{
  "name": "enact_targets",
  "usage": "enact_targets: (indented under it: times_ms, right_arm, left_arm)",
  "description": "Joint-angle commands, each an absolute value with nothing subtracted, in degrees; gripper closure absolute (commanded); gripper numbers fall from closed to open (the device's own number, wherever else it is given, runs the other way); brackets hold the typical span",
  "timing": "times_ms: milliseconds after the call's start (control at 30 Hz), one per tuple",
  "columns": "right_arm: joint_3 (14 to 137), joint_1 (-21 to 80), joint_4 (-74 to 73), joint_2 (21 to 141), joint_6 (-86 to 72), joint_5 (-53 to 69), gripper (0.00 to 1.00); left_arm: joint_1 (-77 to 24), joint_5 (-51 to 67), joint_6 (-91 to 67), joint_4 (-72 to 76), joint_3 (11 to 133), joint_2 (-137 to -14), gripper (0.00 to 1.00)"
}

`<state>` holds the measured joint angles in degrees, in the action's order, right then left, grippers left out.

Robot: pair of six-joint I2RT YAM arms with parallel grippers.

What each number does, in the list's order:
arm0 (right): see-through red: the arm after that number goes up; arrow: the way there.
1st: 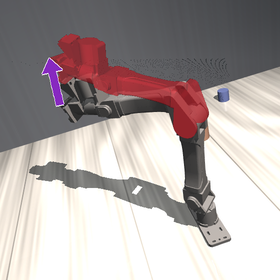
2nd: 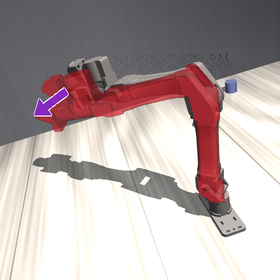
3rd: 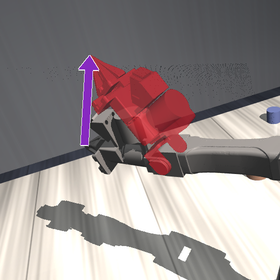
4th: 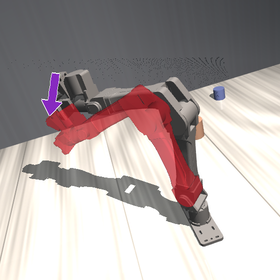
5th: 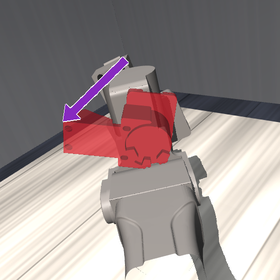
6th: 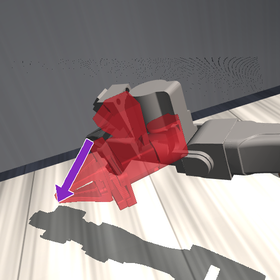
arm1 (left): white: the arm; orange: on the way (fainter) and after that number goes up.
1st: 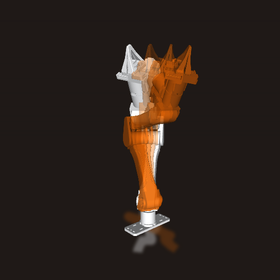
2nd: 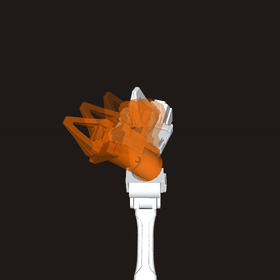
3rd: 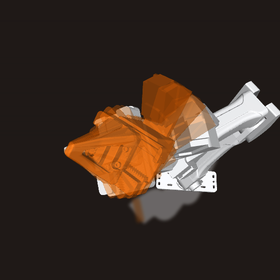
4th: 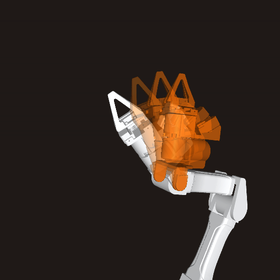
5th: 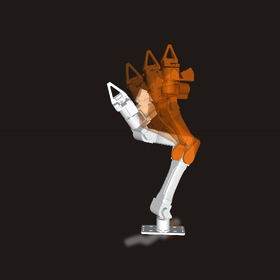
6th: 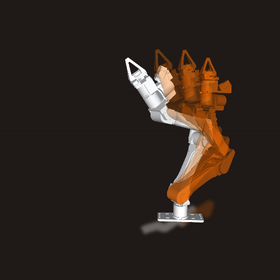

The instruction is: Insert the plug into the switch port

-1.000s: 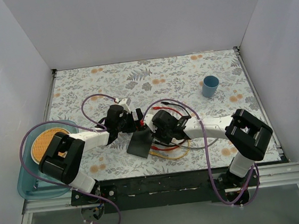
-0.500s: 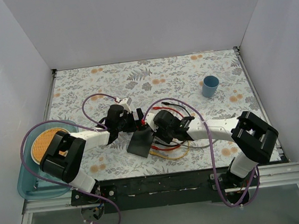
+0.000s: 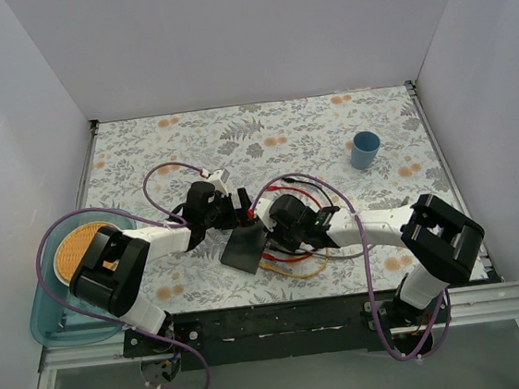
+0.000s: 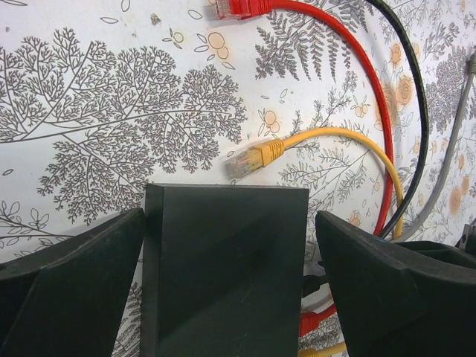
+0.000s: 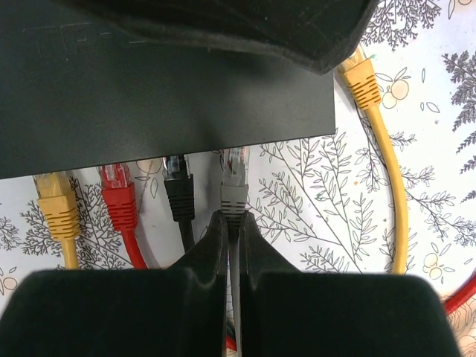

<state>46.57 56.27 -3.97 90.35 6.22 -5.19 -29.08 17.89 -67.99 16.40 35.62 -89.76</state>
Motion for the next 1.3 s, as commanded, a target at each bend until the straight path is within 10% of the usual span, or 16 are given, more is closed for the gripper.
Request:
enact_targets:
  times_ms: [0,1267]
  right_arm:
    - [46.32,56.6,2.37,88.77,5.19,-4.83,0.99]
    - [49.93,56.6,15.02,90.27,-1.66,-5.26,0.99]
  left_arm:
    - [-29.36,21.09,-68.03,16.52,35.24,-90.18,0.02]
    - [-29.36,30.15,-68.38,17.23,31.38,-85.61,0.08]
